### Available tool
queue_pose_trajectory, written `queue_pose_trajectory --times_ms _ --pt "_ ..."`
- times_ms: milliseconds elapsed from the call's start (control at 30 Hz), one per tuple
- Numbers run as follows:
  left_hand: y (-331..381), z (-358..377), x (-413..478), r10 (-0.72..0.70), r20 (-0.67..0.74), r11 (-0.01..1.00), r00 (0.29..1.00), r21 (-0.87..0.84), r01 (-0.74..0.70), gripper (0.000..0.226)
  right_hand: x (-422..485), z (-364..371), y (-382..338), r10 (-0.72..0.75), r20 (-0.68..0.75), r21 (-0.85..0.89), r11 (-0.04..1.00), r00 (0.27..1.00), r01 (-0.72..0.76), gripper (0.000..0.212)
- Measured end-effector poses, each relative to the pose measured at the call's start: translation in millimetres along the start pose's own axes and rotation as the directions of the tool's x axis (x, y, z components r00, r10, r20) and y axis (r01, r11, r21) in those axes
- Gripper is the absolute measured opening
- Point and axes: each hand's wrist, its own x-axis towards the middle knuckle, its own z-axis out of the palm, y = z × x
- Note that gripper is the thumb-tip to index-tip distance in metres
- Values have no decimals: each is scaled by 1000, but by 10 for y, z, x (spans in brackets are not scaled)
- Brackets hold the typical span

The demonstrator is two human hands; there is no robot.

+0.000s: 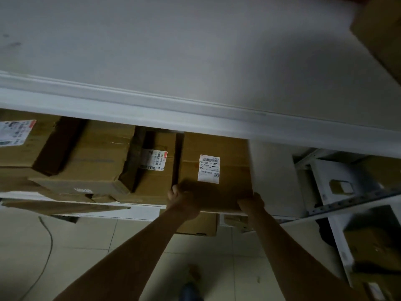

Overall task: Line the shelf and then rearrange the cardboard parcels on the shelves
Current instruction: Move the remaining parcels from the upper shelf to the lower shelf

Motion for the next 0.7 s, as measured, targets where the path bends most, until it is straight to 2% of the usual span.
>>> queue_pose_trajectory --times_ms 67,133,267,333,433,533,600,633,700 --pt "8 -88 -110 62 33 987 998 149 -66 57 -165 -51 -45 -9 -94 -56 998 995 4 52" --pt "61 -258 -274 156 30 957 987 242 -159 50 -387 -148 -50 -44 -143 10 999 989 46 50" --pt "263 -662 -709 374 -18 908 927 209 -362 39 -857 -422 -65 -132 -316 178 964 939 195 29" --pt "417 -904 -1032 500 -36 855 865 175 -487 32 -1157 -574 -61 -130 -468 285 914 874 288 29" --pt "763 -1206 -1507 652 -35 747 757 203 -633 21 -1570 -871 -106 -44 -655 487 739 754 466 28" --pt "1151 -1405 -1923 747 -83 655 659 262 -709 25 -1999 -1334 -200 -5 -758 488 659 652 572 28" --pt "1400 -1500 -2184 789 -92 611 608 232 -757 26 -2240 -1709 -285 36 -820 464 626 571 627 33" --pt "1606 -1545 -2347 823 -103 567 558 210 -797 29 -2347 -1984 -318 50 -843 459 585 535 668 33" --pt "1906 -1605 -2585 869 -129 494 477 187 -849 33 -2445 -2411 -408 100 -854 477 547 511 688 33"
